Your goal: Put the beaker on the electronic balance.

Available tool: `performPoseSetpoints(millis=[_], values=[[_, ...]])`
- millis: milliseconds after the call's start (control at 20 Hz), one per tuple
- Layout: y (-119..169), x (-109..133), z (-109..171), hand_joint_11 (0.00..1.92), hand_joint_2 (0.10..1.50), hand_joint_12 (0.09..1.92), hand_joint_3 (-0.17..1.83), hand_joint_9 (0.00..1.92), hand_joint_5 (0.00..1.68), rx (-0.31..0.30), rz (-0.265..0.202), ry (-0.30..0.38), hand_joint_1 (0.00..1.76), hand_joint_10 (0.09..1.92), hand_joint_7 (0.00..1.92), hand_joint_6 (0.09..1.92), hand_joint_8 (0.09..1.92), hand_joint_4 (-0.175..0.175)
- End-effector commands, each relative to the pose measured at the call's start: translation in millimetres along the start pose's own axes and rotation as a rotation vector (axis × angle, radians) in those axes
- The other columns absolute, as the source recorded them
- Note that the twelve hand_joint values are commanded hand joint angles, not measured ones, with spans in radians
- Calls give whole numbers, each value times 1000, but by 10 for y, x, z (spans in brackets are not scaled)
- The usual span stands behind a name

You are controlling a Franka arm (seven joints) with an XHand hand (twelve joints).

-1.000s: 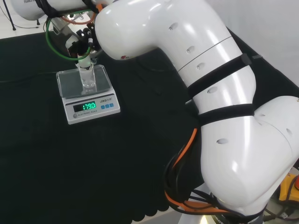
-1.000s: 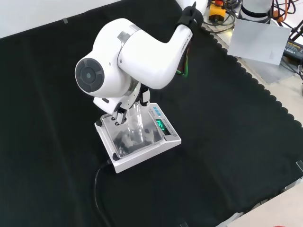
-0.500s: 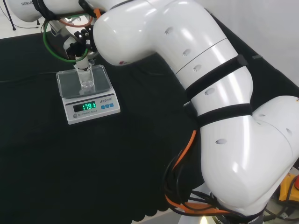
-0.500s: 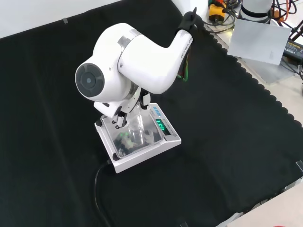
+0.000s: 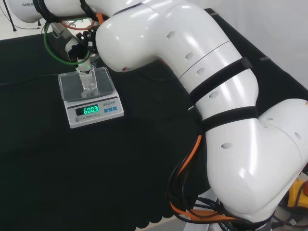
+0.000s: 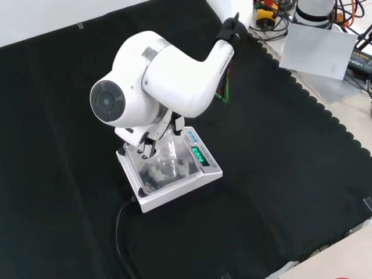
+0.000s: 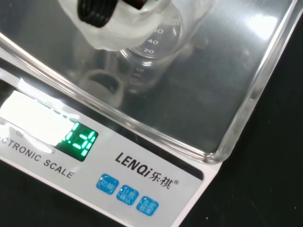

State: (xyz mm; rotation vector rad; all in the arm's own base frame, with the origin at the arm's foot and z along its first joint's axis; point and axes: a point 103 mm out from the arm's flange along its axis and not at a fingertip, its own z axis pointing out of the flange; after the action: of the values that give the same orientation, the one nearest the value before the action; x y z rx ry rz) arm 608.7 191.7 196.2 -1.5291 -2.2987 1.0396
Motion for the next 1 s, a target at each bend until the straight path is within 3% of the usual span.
performPoseSetpoints(millis=[50, 150, 300, 450, 700, 850, 1000], values=[[-48, -52, 9, 685, 1033, 1302, -45, 935, 731, 10, 11, -5, 1032, 864, 730, 976, 883, -48], [-84, -92, 14, 652, 1023, 1320, -114, 874, 624, 17, 17, -2, 1009, 877, 646, 979, 895, -57], [-102, -107, 17, 509, 955, 1367, -168, 549, 245, 25, 22, 3, 926, 885, 258, 653, 849, -61], [-105, -109, 27, 384, 915, 1403, -175, 302, 156, 32, 22, 6, 875, 909, 39, 337, 786, -48], [-145, -138, 29, 351, 895, 1403, -175, 256, 184, 54, 26, 7, 842, 910, 29, 190, 770, -47], [-302, -197, -58, 185, 836, 1446, -167, 46, 81, 55, 30, 11, 705, 839, 3, 87, 417, -27], [-514, -281, -223, 92, 815, 1467, -154, 4, 35, -29, 42, 17, 637, 719, 0, 87, 210, -19]])
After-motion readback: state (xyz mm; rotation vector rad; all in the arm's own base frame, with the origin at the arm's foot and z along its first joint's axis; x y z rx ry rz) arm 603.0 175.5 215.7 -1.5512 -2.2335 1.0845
